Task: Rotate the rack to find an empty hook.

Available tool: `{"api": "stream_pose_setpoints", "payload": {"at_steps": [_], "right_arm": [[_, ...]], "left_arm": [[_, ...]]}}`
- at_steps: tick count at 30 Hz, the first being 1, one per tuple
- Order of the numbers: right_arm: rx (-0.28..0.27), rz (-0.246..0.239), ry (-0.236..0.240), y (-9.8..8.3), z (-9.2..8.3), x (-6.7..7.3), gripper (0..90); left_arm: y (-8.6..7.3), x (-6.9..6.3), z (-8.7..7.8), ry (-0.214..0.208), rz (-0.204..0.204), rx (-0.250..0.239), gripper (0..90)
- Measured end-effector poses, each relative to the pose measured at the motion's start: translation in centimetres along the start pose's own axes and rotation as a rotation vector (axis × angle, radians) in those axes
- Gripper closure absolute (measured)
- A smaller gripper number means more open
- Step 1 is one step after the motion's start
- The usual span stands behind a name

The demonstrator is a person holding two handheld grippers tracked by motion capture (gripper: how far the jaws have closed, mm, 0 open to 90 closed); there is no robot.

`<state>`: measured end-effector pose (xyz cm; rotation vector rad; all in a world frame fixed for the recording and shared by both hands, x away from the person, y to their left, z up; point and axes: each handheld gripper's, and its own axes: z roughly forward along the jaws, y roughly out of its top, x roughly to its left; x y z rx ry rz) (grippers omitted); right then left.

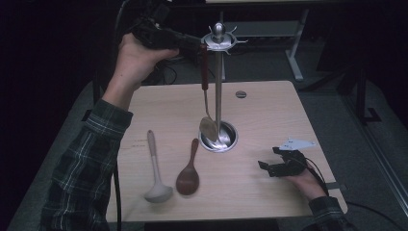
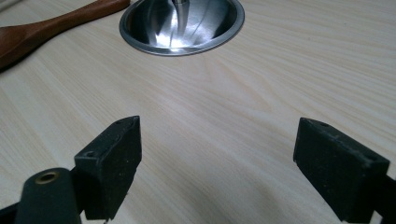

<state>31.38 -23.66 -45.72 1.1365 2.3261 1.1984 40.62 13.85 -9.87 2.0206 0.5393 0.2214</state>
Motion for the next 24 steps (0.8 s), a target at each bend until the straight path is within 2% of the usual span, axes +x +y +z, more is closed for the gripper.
{"api": "stream_pose_setpoints", "payload": {"at_steps": [4, 7, 12, 17, 24], "right_arm": [[0.001, 0.001, -0.002, 0.0, 0.0, 0.0, 14.8], [0.002, 0.0, -0.003, -0.1, 0.0, -0.1, 14.8], [0.002, -0.006, -0.004, -0.1, 0.0, -0.1, 14.8], [0.005, -0.007, -0.004, -0.1, 0.0, -0.1, 14.8], [0.005, -0.009, -0.004, -0.1, 0.1, -0.1, 14.8]], "left_arm": [[0.1, -0.9, 0.6, -0.025, 0.02, 0.004, 90.0], [0.2, -1.3, 1.5, -0.025, 0.025, 0.018, 89.9], [0.1, -1.0, 2.4, -0.011, 0.014, 0.026, 90.0], [0.1, -0.8, 2.0, 0.011, 0.019, 0.031, 90.0], [-0.2, 0.4, 1.7, 0.053, -0.006, 0.029, 90.0]]}}
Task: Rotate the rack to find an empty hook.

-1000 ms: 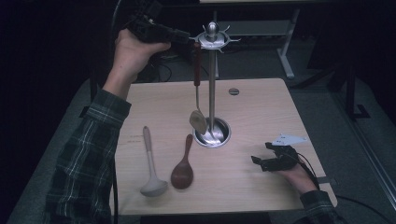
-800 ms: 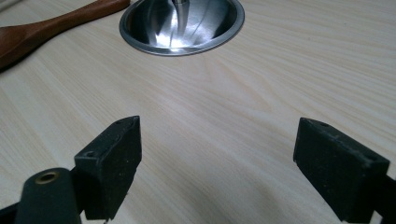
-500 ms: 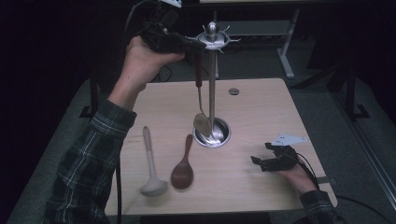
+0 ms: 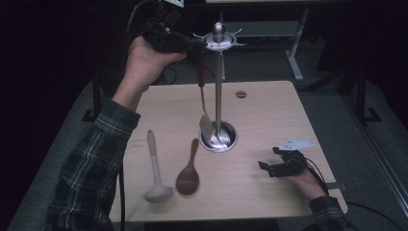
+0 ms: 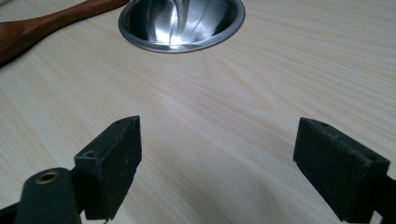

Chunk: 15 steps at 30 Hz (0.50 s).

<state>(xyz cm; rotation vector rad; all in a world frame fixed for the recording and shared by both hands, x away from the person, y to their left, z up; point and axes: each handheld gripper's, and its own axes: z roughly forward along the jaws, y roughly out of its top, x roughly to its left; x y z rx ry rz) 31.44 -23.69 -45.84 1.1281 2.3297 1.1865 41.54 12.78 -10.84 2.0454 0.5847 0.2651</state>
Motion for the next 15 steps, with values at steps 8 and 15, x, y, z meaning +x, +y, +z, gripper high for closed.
{"api": "stream_pose_setpoints", "payload": {"at_steps": [8, 15], "right_arm": [[0.003, 0.004, 0.003, 0.0, 0.0, 0.0, 14.8], [0.006, 0.008, 0.006, 0.0, 0.1, 0.0, 14.8]], "left_arm": [[-0.2, 1.1, -0.1, 0.027, -0.023, -0.008, 90.0], [-1.3, 0.7, -0.8, 0.003, -0.021, -0.008, 90.0]]}}
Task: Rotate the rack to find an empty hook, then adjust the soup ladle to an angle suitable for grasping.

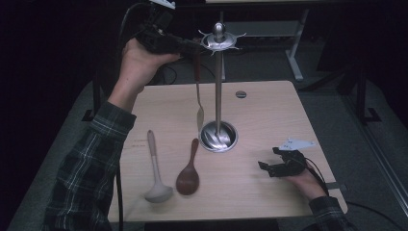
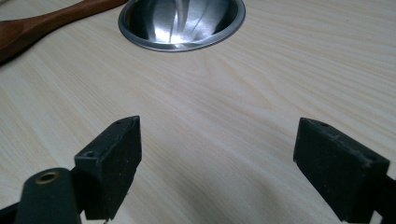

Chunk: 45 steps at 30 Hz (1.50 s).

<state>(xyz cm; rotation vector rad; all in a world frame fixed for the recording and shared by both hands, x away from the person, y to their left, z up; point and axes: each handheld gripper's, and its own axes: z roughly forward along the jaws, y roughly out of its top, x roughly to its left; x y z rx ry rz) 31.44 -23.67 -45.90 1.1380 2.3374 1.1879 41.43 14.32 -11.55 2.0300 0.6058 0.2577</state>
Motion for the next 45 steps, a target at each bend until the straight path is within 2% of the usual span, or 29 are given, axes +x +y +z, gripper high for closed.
{"api": "stream_pose_setpoints", "payload": {"at_steps": [7, 13, 23, 36, 45], "right_arm": [[0.0, -0.004, -0.001, 0.0, 0.0, 0.1, 14.8], [0.002, -0.008, -0.001, 0.0, 0.1, 0.1, 14.7], [0.004, -0.012, -0.003, 0.0, 0.2, 0.1, 14.5], [0.004, -0.012, -0.011, -0.1, 0.5, 0.2, 13.4], [0.006, -0.018, -0.016, 0.0, 0.9, 0.5, 13.2]], "left_arm": [[-1.8, -0.6, -0.7, -0.005, 0.01, 0.016, 90.0], [-4.4, -0.8, -1.1, -0.009, 0.002, 0.034, 90.0], [-9.4, -0.5, -0.4, -0.027, -0.043, 0.088, 89.9], [-14.5, -1.0, -0.2, -0.011, -0.092, 0.133, 90.0], [-19.3, -1.2, 0.1, 0.002, -0.138, 0.177, 90.0]]}}
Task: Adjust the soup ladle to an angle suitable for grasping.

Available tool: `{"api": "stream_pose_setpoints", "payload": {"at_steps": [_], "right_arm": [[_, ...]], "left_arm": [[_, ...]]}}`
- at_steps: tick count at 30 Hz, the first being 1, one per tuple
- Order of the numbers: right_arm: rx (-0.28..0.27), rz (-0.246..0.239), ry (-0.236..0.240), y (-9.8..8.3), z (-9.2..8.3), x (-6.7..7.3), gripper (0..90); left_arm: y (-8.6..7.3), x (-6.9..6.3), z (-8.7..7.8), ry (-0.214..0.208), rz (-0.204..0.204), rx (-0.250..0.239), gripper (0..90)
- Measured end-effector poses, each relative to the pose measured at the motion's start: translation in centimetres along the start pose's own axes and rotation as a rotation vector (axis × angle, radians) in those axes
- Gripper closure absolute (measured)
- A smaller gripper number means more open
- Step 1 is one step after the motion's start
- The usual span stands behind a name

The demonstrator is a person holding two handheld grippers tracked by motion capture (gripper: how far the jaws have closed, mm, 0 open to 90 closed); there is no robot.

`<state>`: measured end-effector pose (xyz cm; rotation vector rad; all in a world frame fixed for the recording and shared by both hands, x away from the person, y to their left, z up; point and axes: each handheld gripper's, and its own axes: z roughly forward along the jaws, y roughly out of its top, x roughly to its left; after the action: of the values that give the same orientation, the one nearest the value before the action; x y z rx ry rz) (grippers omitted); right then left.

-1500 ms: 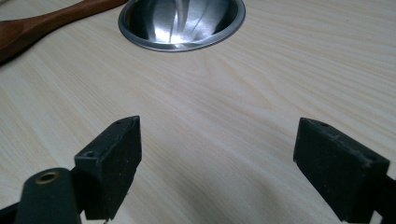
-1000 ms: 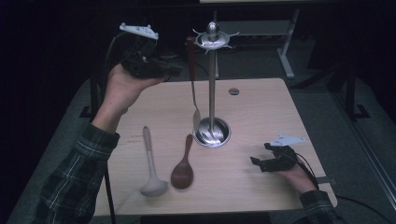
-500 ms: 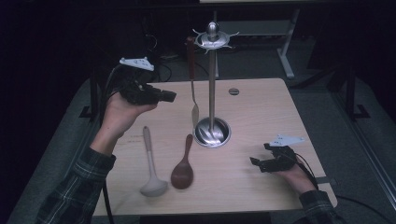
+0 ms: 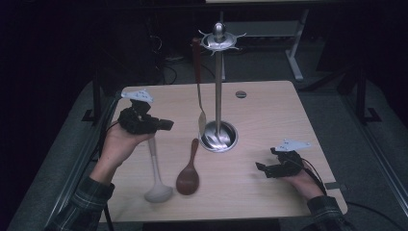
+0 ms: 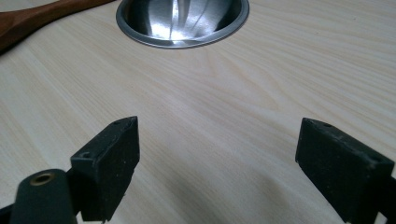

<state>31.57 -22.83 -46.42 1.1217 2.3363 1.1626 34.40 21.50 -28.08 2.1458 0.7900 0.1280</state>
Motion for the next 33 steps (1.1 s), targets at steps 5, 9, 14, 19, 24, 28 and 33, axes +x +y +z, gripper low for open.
{"api": "stream_pose_setpoints", "payload": {"at_steps": [5, 9, 14, 19, 24, 28, 33], "right_arm": [[-0.009, -0.013, -0.01, -0.1, 0.1, 0.1, 11.8], [-0.009, -0.014, -0.022, -0.1, 0.2, 0.1, 11.7], [0.0, 0.005, -0.042, -0.1, 0.2, 0.1, 11.8], [-0.007, 0.022, -0.067, 0.0, 0.2, -0.1, 11.8], [-0.01, 0.056, -0.101, 0.0, 0.2, -0.8, 12.0], [0.0, 0.007, -0.101, -0.3, 0.2, -0.8, 12.1], [0.002, -0.03, -0.099, -0.2, 0.4, -0.7, 12.5]], "left_arm": [[-3.1, 0.3, 0.9, 0.022, -0.037, 0.027, 90.0], [-5.4, 0.6, 1.7, 0.038, -0.059, 0.053, 90.0], [-8.2, 0.8, 2.9, 0.071, -0.097, 0.079, 90.0], [-10.7, 1.2, 3.8, 0.071, -0.124, 0.107, 89.9], [-12.8, 1.2, 5.0, 0.096, -0.12, 0.147, 89.9], [-13.7, 1.1, 6.0, 0.081, -0.108, 0.192, 90.0], [-14.6, 0.8, 7.4, 0.08, -0.112, 0.259, 90.0]]}}
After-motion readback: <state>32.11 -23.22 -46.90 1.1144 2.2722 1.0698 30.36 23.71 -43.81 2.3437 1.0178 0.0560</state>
